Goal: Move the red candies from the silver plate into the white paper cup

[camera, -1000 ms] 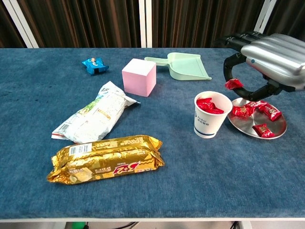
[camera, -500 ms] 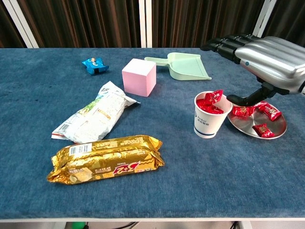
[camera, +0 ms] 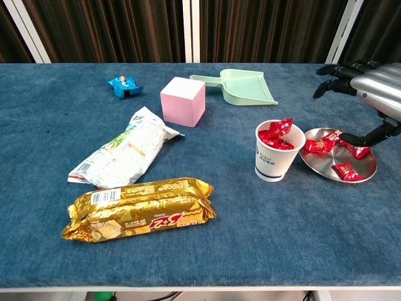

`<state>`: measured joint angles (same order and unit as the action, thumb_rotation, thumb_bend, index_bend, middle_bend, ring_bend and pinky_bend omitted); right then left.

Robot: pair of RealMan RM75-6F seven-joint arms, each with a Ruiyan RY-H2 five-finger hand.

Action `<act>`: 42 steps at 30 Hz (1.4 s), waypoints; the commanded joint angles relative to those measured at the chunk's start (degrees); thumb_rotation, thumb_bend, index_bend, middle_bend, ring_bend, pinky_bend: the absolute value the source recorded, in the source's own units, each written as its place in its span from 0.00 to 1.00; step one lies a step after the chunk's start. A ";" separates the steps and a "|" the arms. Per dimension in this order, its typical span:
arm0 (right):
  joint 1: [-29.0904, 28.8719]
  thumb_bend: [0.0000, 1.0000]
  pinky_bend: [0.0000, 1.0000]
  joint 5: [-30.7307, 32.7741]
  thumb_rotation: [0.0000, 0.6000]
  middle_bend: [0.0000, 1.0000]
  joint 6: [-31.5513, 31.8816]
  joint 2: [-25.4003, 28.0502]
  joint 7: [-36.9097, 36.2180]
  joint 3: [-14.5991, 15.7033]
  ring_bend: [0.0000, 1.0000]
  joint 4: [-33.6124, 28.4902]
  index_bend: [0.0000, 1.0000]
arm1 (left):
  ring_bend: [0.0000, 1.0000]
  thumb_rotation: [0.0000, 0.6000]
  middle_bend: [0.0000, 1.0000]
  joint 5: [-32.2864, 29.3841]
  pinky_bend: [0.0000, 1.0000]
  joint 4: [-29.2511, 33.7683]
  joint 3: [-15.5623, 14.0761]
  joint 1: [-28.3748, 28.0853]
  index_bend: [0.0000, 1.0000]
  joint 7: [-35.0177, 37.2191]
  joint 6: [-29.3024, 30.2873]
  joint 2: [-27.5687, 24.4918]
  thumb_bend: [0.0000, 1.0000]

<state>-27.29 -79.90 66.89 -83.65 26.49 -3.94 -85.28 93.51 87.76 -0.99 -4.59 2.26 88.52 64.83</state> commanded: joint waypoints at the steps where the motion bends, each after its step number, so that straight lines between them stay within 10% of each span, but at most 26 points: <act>1: -0.22 0.32 0.00 2.52 1.00 0.00 -2.07 -1.30 1.84 -0.21 0.00 1.38 0.27 | 0.04 1.00 0.07 -0.04 0.18 -0.02 0.01 -0.02 0.11 0.07 -0.03 -0.02 0.09; 42: -1.28 0.48 0.00 6.82 1.00 0.03 -1.06 -8.59 4.06 -1.69 0.00 6.35 0.60 | 0.04 1.00 0.07 -0.32 0.18 -0.41 0.17 -0.10 0.11 0.88 -0.15 -0.15 0.09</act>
<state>-28.93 -71.61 64.50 -93.22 31.98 -5.55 -77.33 93.18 87.36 -0.82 -4.69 3.14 88.37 64.68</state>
